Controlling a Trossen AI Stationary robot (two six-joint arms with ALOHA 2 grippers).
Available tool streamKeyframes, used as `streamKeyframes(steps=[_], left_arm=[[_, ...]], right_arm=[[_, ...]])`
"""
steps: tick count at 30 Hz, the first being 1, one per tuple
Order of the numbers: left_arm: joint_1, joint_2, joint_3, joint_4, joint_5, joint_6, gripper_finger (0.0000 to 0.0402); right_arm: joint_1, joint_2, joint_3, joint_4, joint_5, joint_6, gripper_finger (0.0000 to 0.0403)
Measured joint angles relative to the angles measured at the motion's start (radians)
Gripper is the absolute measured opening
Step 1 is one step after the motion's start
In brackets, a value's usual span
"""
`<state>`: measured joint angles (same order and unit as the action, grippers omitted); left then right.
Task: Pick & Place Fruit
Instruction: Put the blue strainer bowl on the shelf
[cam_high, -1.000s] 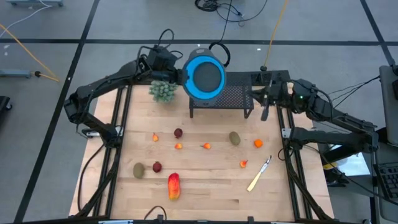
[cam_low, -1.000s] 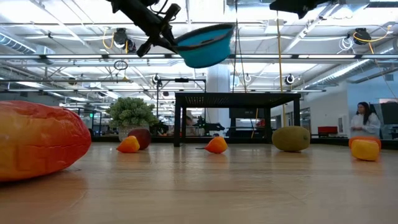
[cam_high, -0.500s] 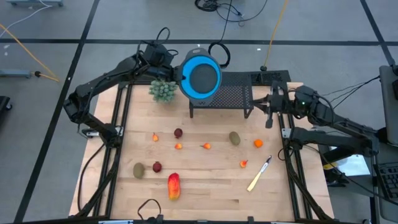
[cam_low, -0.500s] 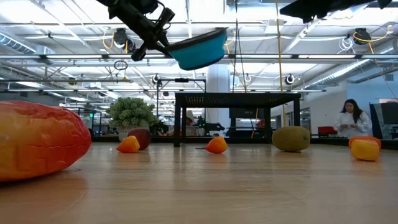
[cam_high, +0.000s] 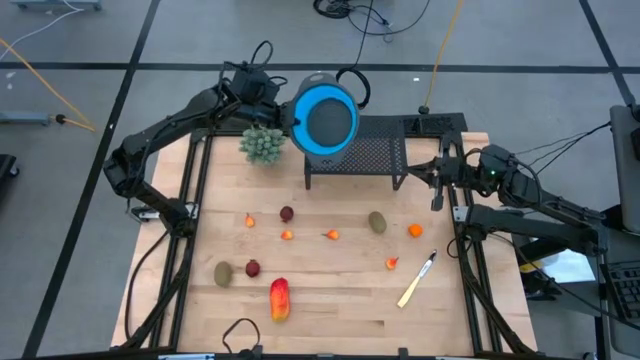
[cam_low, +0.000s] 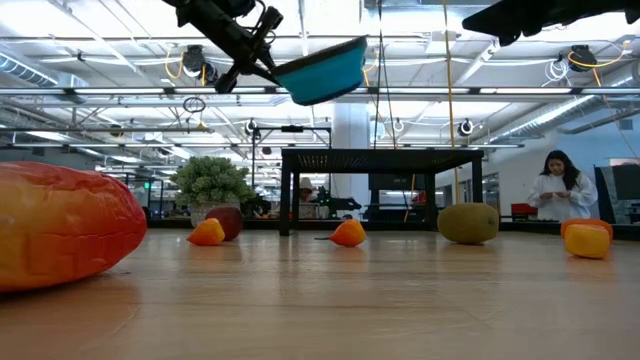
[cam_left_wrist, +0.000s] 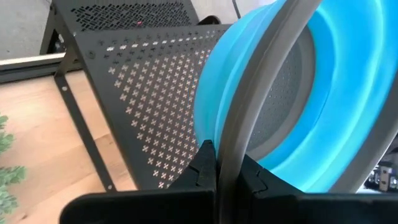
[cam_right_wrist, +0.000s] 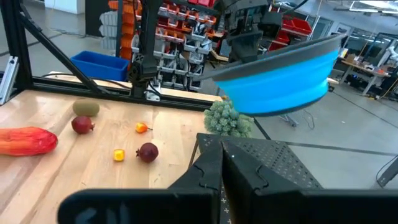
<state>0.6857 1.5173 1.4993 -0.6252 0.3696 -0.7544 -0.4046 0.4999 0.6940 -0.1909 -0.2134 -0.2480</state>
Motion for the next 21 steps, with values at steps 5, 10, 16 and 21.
streamKeyframes(steps=[5, 10, 16, 21], left_arm=[[-0.009, 0.095, 0.166, -0.148, -0.014, 0.049, 0.0002], [-0.009, 0.223, 0.356, -0.338, -0.017, 0.103, 0.0002], [-0.009, 0.337, 0.525, -0.511, -0.011, 0.145, 0.0002], [-0.006, 0.397, 0.569, -0.573, 0.029, 0.147, 0.0002]], right_arm=[[0.000, 0.000, 0.000, 0.000, 0.000, 0.000, 0.0000], [0.000, 0.000, 0.000, 0.000, -0.001, 0.000, 0.0000], [0.000, -0.003, 0.000, -0.017, -0.001, -0.007, 0.0000], [0.000, -0.010, 0.000, -0.037, -0.001, -0.008, 0.0000]])
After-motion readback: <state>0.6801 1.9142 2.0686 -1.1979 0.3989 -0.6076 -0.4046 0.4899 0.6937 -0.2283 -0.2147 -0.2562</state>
